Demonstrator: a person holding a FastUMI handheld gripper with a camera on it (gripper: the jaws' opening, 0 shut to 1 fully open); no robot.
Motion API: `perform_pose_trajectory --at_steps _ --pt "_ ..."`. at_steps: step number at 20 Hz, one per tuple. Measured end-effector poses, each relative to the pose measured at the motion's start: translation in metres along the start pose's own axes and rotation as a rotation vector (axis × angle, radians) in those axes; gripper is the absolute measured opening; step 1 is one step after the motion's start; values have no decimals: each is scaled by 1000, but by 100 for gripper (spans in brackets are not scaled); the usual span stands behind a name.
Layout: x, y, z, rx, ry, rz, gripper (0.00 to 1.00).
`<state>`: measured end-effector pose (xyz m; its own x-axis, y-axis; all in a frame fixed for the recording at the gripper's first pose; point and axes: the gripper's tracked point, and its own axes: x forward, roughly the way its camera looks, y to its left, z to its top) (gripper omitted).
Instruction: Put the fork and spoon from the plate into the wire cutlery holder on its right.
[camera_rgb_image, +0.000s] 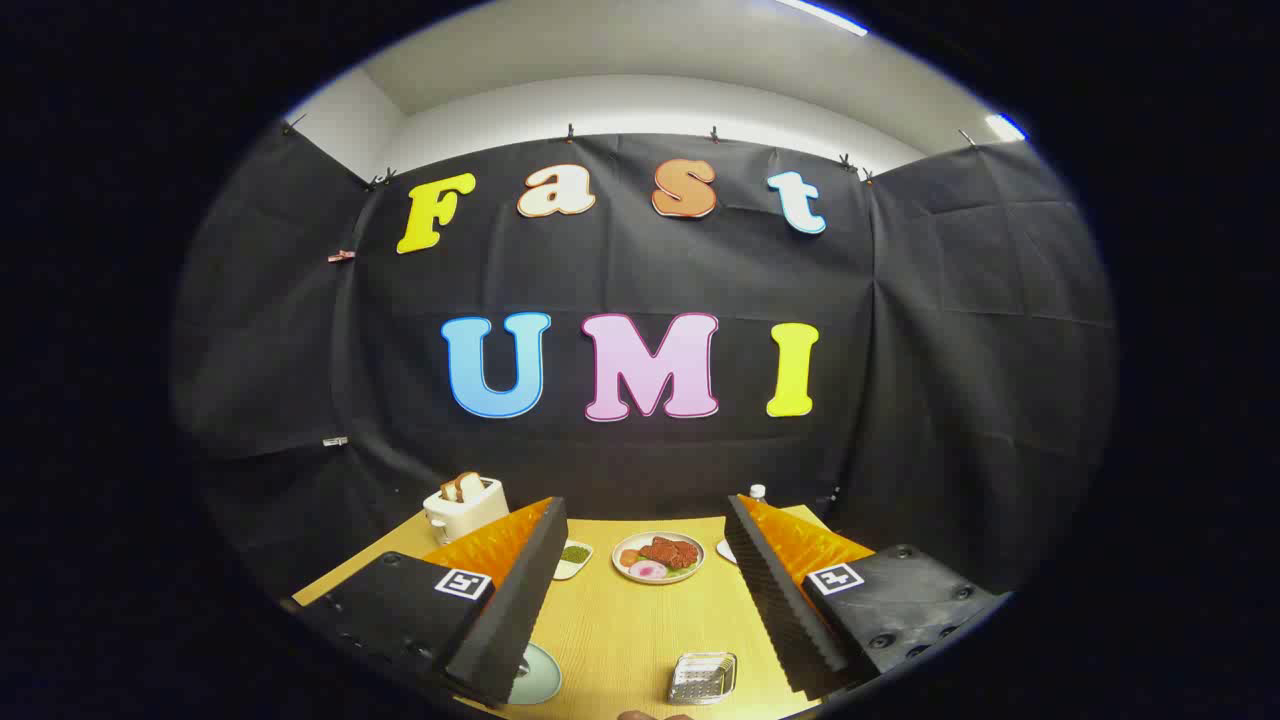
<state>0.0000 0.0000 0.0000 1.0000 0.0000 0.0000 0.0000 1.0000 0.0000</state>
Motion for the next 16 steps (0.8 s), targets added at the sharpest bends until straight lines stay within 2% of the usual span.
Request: perform_pose_trajectory --at_steps 16 --pt "6 15 2 -21 1 31 98"
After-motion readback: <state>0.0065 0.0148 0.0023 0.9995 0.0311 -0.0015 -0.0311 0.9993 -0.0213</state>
